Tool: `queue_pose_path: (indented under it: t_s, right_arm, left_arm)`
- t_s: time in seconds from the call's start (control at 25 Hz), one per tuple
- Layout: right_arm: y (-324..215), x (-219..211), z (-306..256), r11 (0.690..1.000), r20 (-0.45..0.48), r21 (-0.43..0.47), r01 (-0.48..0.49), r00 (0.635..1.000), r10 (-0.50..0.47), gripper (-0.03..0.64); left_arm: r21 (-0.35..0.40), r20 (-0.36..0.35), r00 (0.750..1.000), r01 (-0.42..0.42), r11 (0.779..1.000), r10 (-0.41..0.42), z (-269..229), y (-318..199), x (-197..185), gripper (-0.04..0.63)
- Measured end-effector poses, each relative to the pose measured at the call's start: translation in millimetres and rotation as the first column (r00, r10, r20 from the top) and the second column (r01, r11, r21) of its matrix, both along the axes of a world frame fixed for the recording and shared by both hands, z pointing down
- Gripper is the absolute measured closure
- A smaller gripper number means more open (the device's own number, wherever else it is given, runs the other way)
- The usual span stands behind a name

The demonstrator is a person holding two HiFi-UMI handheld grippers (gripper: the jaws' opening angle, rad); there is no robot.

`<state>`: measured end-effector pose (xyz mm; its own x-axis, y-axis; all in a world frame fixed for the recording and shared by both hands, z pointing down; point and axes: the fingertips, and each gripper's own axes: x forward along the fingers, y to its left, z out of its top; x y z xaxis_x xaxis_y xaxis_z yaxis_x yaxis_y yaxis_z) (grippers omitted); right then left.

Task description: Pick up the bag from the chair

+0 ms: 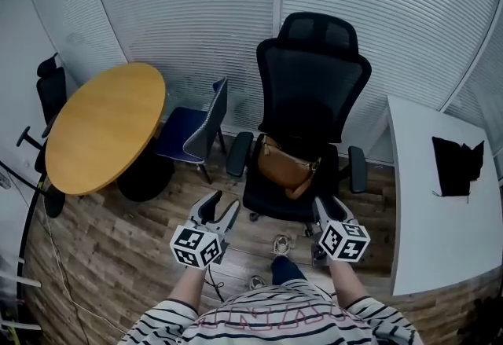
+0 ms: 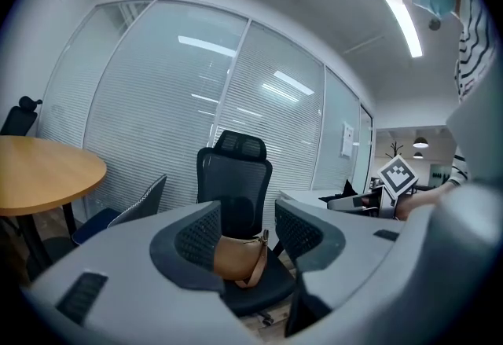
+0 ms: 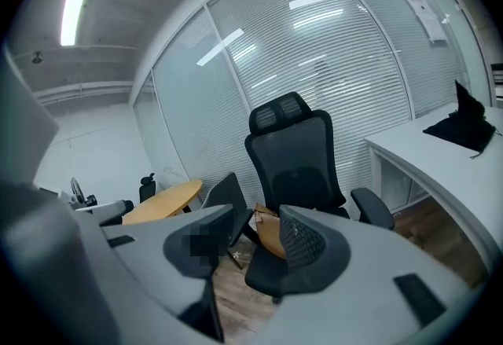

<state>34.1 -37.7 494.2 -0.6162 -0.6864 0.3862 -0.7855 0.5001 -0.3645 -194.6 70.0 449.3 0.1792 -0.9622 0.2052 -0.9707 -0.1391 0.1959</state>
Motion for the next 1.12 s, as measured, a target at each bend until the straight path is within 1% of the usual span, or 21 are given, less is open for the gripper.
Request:
queue_pose_path:
  t_s: [0.12, 0.24, 0.44, 0.68, 0.88, 0.96, 1.12]
  right_arm:
    - [-26, -10, 3, 1.000, 0.000, -0.002, 0.000, 1.000, 0.000, 0.442]
    - [-55, -19, 0, 1.000, 0.000, 0.014, -0.003, 1.000, 0.003, 0.442]
    - [-109, -29, 4, 1.000, 0.004, 0.017, -0.019, 1.000, 0.019, 0.442]
    - [-167, -33, 24, 1.000, -0.033, 0.004, -0.010, 0.999, 0.010, 0.436]
    - [-198, -36, 39, 1.000, -0.071, -0.007, 0.020, 0.997, -0.021, 0.419]
    - [-210, -34, 46, 1.000, -0.081, -0.015, 0.007, 0.997, -0.008, 0.413]
    - [-221, -33, 59, 0.998, -0.078, -0.042, -0.053, 0.996, 0.050, 0.407]
  left_arm:
    - [0.000, 0.008, 1.000, 0.002, 1.000, -0.002, 1, -24, -8, 0.403]
    - [0.000, 0.012, 1.000, 0.000, 1.000, 0.000, 0, -52, -14, 0.403]
    - [0.001, 0.014, 1.000, -0.004, 1.000, 0.004, 4, -112, -25, 0.403]
    - [-0.022, 0.003, 1.000, 0.002, 1.000, -0.002, 23, -175, -33, 0.393]
    - [-0.041, -0.003, 1.000, 0.022, 0.999, -0.023, 34, -212, -42, 0.382]
    - [-0.050, -0.006, 1.000, 0.020, 0.999, -0.020, 40, -226, -44, 0.379]
    - [-0.086, -0.014, 1.000, -0.015, 0.996, 0.014, 56, -246, -51, 0.377]
